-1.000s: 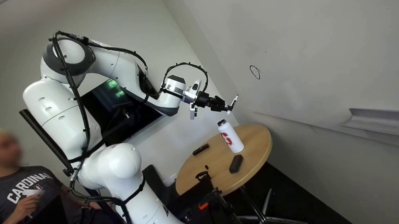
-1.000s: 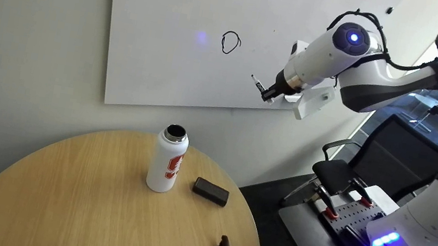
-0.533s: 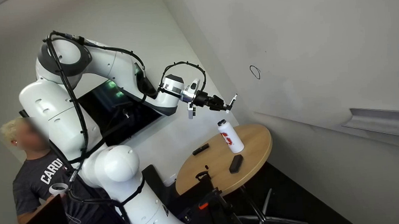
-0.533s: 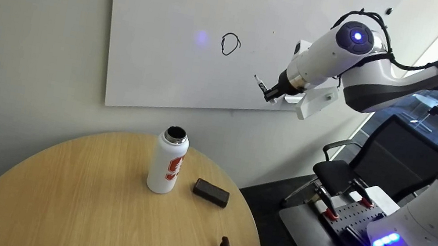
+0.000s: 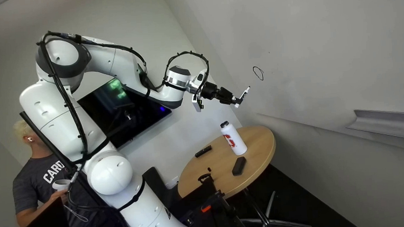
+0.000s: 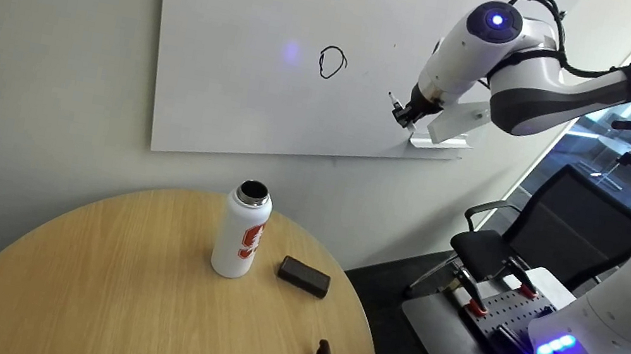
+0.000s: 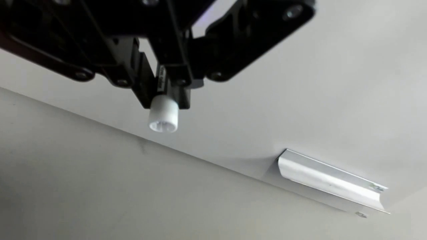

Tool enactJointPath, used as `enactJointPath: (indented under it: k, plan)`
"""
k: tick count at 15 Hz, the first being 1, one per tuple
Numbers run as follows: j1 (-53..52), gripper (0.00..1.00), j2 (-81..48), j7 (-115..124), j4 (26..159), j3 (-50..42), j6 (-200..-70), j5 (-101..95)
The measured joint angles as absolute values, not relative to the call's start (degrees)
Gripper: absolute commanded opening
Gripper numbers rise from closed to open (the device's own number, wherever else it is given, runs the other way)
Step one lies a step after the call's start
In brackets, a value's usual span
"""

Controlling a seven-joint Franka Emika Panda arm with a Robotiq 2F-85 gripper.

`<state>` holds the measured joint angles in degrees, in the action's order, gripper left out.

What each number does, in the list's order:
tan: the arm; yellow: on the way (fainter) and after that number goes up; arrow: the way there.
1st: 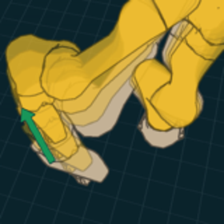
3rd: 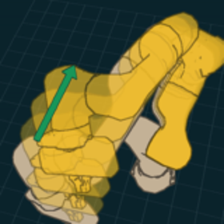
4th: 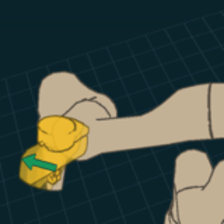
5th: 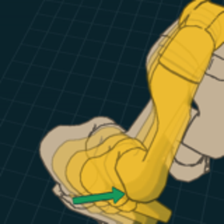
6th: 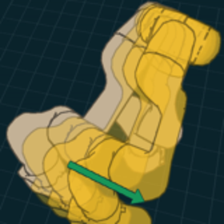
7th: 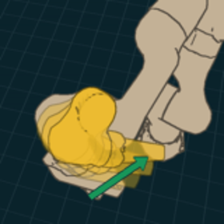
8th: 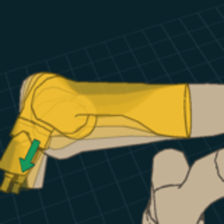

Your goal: Pick up the marker from the table, write with it on the white board and put it back on the table.

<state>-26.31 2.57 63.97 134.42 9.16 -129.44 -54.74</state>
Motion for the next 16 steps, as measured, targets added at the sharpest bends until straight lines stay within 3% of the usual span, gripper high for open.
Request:
enactJointPath:
  k: [5,6,10,11,16]
  plan:
    - [-21.3,0.05,2.5,59.3,129.6,12.0,-128.3,-55.1]
    - [-20.8,0.20,2.4,58.8,128.5,12.4,-127.2,-55.1]
    - [-20.5,0.20,1.7,58.7,125.5,13.5,-123.8,-55.0]
    - [-20.4,0.05,1.6,58.7,125.4,13.5,-123.8,-55.0]
    - [-19.9,0.05,1.4,57.8,124.8,13.8,-123.8,-55.0]
